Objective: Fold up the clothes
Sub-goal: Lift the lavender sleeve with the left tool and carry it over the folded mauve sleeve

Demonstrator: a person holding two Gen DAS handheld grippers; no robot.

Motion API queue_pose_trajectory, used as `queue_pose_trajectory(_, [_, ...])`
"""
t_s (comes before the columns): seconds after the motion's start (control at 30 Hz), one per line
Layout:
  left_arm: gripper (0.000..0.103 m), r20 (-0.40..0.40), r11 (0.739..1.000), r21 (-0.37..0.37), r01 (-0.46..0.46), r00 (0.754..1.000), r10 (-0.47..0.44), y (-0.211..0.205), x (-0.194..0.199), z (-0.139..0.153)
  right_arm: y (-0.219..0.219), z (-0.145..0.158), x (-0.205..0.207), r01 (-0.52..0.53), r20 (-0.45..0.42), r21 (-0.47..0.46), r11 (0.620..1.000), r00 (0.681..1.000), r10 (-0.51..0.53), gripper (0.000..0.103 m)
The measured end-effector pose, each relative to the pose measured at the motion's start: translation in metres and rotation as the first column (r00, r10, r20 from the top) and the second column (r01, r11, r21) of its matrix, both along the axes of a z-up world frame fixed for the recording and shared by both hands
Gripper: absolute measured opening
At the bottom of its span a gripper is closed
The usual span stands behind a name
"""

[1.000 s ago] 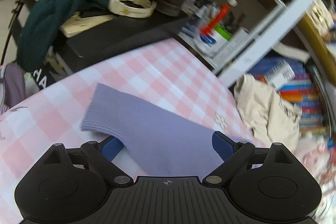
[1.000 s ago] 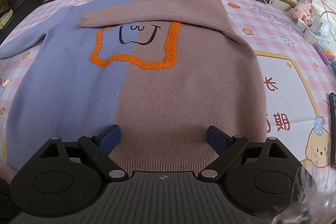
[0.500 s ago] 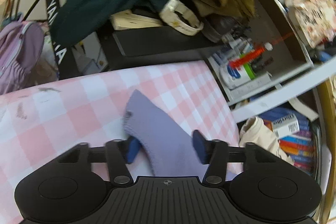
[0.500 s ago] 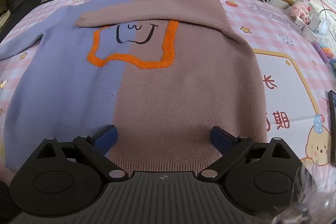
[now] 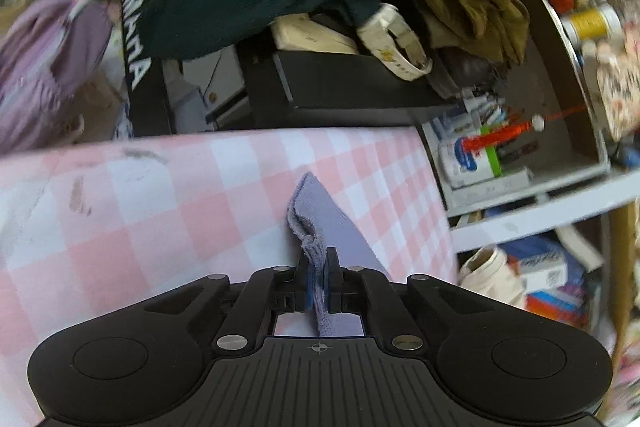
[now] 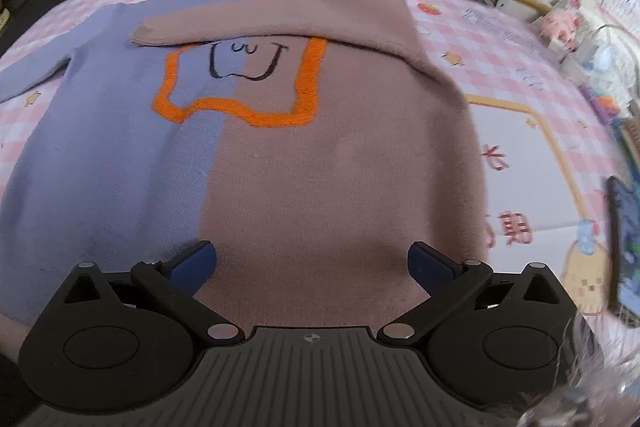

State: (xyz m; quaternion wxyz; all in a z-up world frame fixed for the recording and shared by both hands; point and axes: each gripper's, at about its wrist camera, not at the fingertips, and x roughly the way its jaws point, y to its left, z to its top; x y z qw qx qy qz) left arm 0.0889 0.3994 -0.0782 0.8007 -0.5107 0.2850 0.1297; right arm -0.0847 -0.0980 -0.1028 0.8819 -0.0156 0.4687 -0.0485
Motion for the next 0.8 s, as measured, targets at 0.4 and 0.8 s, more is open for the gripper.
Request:
queue_pose_trajectory(0.4, [0.003, 0.159, 0.940, 0.308, 0.149, 0.966, -0.206, -0.063, 0.009, 0.075, -0.028, 0.003, -0.021, 0.039, 0.015, 0.001, 0.999, 0.999, -0.039, 0.103])
queue_pose_trajectory(0.8, [0.003, 0.187, 0.774, 0.516, 0.367, 0.833, -0.520, -0.222, 0.015, 0.141, -0.069, 0.013, -0.021, -0.115, 0.062, -0.001, 0.993, 0.991, 0.115, 0.103])
